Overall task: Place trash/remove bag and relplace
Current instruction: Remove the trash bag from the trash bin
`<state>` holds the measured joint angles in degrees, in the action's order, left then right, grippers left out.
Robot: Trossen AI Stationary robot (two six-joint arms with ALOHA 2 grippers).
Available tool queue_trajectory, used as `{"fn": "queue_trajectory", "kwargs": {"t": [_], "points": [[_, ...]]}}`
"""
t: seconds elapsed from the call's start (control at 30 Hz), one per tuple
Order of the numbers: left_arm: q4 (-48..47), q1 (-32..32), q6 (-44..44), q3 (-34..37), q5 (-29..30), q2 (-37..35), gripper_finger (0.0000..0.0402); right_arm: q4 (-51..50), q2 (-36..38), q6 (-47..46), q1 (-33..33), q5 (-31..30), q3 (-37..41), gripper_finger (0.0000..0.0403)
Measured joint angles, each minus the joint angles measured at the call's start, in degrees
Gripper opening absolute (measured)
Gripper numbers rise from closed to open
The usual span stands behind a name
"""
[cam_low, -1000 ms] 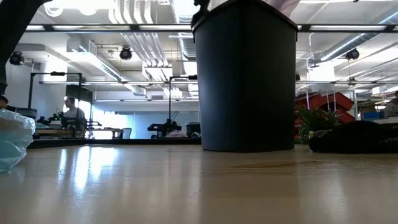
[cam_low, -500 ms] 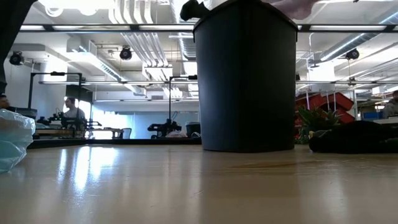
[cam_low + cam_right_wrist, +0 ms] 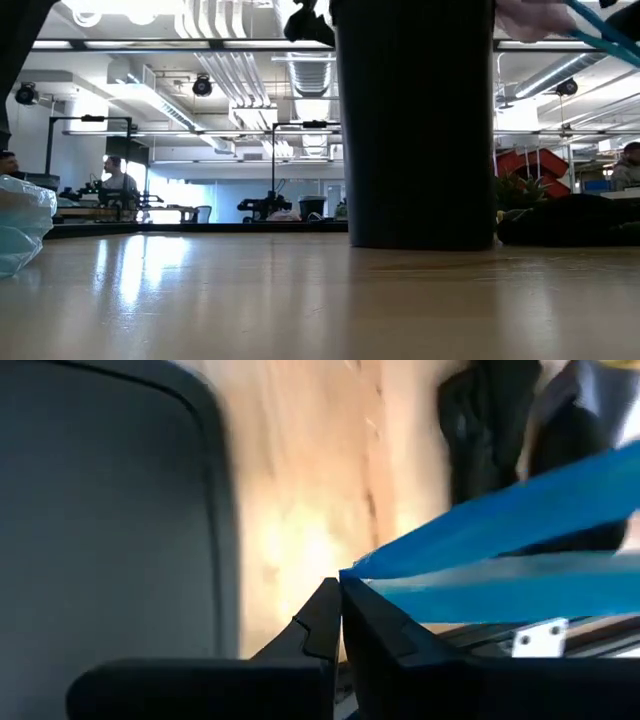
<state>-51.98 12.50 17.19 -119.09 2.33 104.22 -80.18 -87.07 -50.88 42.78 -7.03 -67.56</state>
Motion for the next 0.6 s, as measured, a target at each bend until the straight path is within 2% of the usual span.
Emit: {"fn": "queue_trajectory", "kwargs": {"t": [0.13, 0.33, 0.43, 0.6], "points": [[0.01, -1.40, -0.01, 2.31, 0.08, 0.00, 0.0390, -7.19, 0.42, 0.64, 0.00, -7.27, -0.35, 0.0000], [0.01, -3.31, -0.80, 5.42, -0.03, 0.00, 0.0390, -10.06, 4.88, 2.06, 0.11, -19.63, -9.92, 0.0000], [-0.04, -3.44, -1.14, 5.90, 0.08, -0.07, 0.0390, -9.88, 7.86, 1.94, 0.21, -29.27, -16.70, 0.0000], [-1.13, -3.46, -1.68, 4.35, 0.09, -0.14, 0.0390, -8.35, 12.45, 4.76, 0.24, -49.73, -30.88, 0.0000]]}}
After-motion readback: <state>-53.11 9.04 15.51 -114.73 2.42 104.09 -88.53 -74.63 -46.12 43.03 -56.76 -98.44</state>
